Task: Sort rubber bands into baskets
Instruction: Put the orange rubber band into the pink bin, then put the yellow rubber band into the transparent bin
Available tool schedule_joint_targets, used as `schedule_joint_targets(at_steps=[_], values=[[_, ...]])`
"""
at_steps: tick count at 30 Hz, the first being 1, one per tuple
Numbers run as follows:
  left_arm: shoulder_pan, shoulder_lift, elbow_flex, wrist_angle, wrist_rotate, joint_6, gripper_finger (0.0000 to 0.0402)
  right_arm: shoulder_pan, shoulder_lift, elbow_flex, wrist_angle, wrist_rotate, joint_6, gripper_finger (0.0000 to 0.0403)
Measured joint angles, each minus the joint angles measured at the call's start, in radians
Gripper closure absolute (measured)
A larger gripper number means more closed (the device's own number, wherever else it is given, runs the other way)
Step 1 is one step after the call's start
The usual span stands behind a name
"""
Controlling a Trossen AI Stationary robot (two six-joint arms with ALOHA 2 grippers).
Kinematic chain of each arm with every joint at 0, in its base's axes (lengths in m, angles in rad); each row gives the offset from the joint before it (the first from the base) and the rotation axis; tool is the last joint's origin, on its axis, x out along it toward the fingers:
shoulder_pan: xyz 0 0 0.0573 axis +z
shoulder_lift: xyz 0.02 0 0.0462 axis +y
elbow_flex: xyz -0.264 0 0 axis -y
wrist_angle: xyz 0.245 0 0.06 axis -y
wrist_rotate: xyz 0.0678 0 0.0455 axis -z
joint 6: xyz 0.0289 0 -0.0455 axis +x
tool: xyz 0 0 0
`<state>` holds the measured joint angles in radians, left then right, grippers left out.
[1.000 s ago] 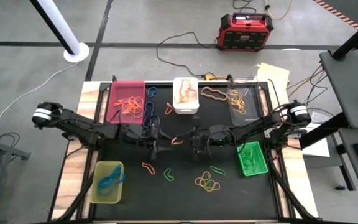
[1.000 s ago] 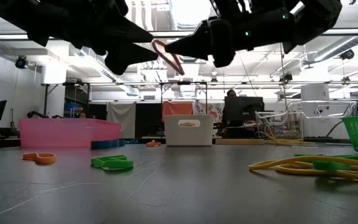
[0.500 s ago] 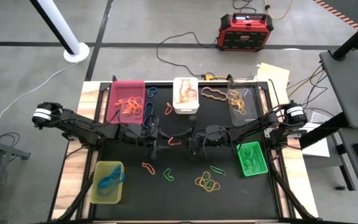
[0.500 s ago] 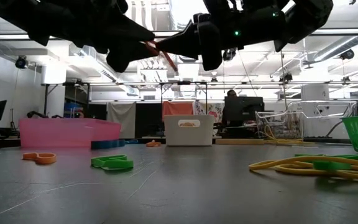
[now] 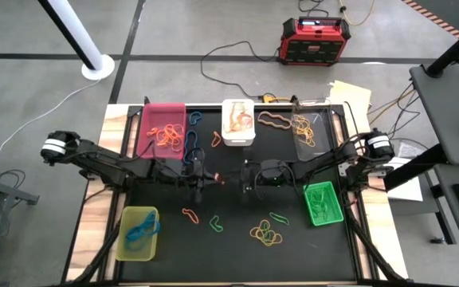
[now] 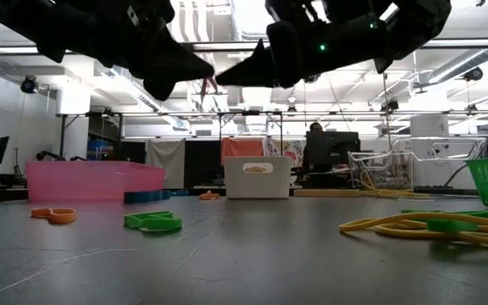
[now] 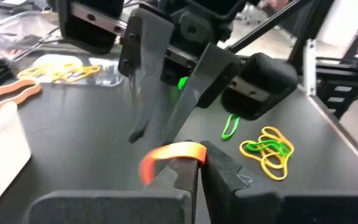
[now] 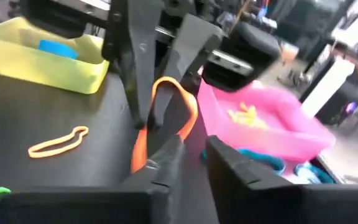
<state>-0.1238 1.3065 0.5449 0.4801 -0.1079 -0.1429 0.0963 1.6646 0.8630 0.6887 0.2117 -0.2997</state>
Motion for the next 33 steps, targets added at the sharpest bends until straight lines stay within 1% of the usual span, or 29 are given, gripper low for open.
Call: schedule_joint_targets(at_steps=[3,5,7,9,12,13,14,16,18,22,23,25,27,29,33], values=[[0.001,-0.009,0.0,-0.037,-0.039,-0.003,0.0401,-0.011,-0.002,0.0,-0.012,0.004,0.079,0.0309],[0.004,-0.028,0.003,-0.111,-0.079,-0.005,0.0401,-0.018,-0.007,0.0,-0.015,0.034,0.102,0.0284],[0.011,-0.062,0.037,-0.313,-0.158,-0.036,0.0401,-0.026,-0.02,0.0,-0.039,0.094,0.133,0.0263],[0.03,-0.1,0.098,-0.586,-0.284,-0.106,0.0401,-0.037,-0.032,0.0,-0.081,0.152,0.187,0.0247],[0.084,-0.129,0.201,-0.997,-0.488,-0.221,0.0401,-0.055,-0.041,0.0,-0.13,0.167,0.244,0.0232],[0.111,-0.133,0.228,-1.111,-0.526,-0.239,0.0401,-0.058,-0.041,0.0,-0.137,0.166,0.257,0.0229],[0.146,-0.136,0.253,-1.19,-0.537,-0.245,0.0401,-0.062,-0.041,0.0,-0.14,0.166,0.264,0.0227],[0.235,-0.144,0.29,-1.299,-0.523,-0.244,0.0401,-0.065,-0.039,0.0,-0.138,0.163,0.271,0.0224],[0.343,-0.145,0.312,-1.355,-0.471,-0.223,0.0402,-0.066,-0.036,0.001,-0.138,0.163,0.272,0.0223],[0.568,-0.143,0.316,-1.362,-0.318,-0.115,0.0402,-0.066,-0.035,0.001,-0.146,0.154,0.284,0.0223],[0.616,-0.14,0.313,-1.353,-0.297,-0.096,0.0402,-0.066,-0.035,0.001,-0.156,0.154,0.289,0.0223],[0.697,-0.131,0.309,-1.346,-0.29,-0.082,0.0401,-0.066,-0.034,0.001,-0.179,0.153,0.307,0.0222],[0.753,-0.12,0.308,-1.344,-0.285,-0.062,0.0393,-0.066,-0.034,0.001,-0.202,0.152,0.329,0.0222],[0.792,-0.112,0.304,-1.343,-0.274,-0.031,0.0378,-0.066,-0.034,0.001,-0.229,0.152,0.347,0.0222],[0.811,-0.1,0.303,-1.336,-0.274,-0.014,0.033,-0.066,-0.033,0.001,-0.262,0.152,0.369,0.0223]])
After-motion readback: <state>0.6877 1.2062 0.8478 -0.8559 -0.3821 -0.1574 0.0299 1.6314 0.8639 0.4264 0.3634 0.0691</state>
